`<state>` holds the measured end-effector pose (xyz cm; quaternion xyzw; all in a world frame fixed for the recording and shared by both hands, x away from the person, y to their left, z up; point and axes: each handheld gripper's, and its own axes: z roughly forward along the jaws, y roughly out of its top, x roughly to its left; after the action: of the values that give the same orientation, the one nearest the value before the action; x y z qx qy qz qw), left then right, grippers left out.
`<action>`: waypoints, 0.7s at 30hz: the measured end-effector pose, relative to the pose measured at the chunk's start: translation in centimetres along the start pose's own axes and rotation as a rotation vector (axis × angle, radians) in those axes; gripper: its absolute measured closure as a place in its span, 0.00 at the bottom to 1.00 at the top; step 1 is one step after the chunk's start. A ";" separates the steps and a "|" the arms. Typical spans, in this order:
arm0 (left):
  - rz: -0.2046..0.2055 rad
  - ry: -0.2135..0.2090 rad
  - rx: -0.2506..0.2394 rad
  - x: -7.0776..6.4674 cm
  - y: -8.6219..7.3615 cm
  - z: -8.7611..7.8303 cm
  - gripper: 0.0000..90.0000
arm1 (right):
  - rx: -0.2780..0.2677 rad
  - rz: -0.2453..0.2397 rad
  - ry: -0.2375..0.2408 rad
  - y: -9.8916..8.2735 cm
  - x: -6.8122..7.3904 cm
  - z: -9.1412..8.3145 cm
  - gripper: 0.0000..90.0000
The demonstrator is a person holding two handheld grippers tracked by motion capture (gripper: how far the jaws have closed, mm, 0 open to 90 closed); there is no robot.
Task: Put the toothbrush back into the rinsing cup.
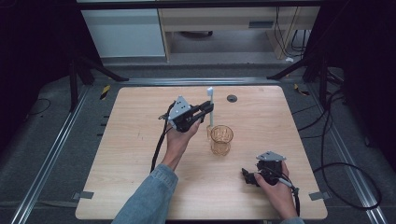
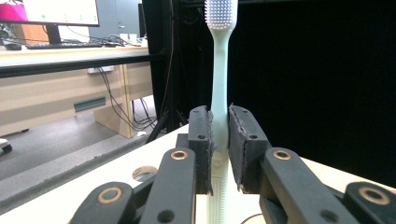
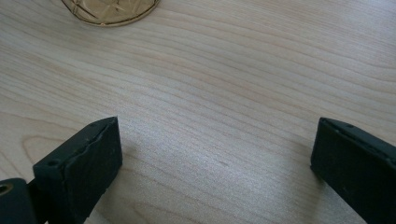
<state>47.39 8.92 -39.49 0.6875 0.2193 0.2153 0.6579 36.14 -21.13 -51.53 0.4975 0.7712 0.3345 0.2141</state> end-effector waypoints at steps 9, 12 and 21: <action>-0.001 -0.001 0.006 0.0 -0.4 0.2 0.88 | 0.000 0.000 0.000 0.0 0.0 0.0 0.03; -0.001 -0.001 0.008 0.0 -0.5 0.3 0.88 | 0.000 0.000 0.000 0.0 0.0 0.0 0.03; -0.001 0.000 0.018 -0.1 -1.1 0.4 0.88 | -0.001 -0.001 0.000 0.0 0.0 0.0 0.03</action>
<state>47.55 8.53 -40.56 0.6932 0.2216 0.2128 0.6520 36.15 -21.13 -51.53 0.4972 0.7713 0.3347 0.2144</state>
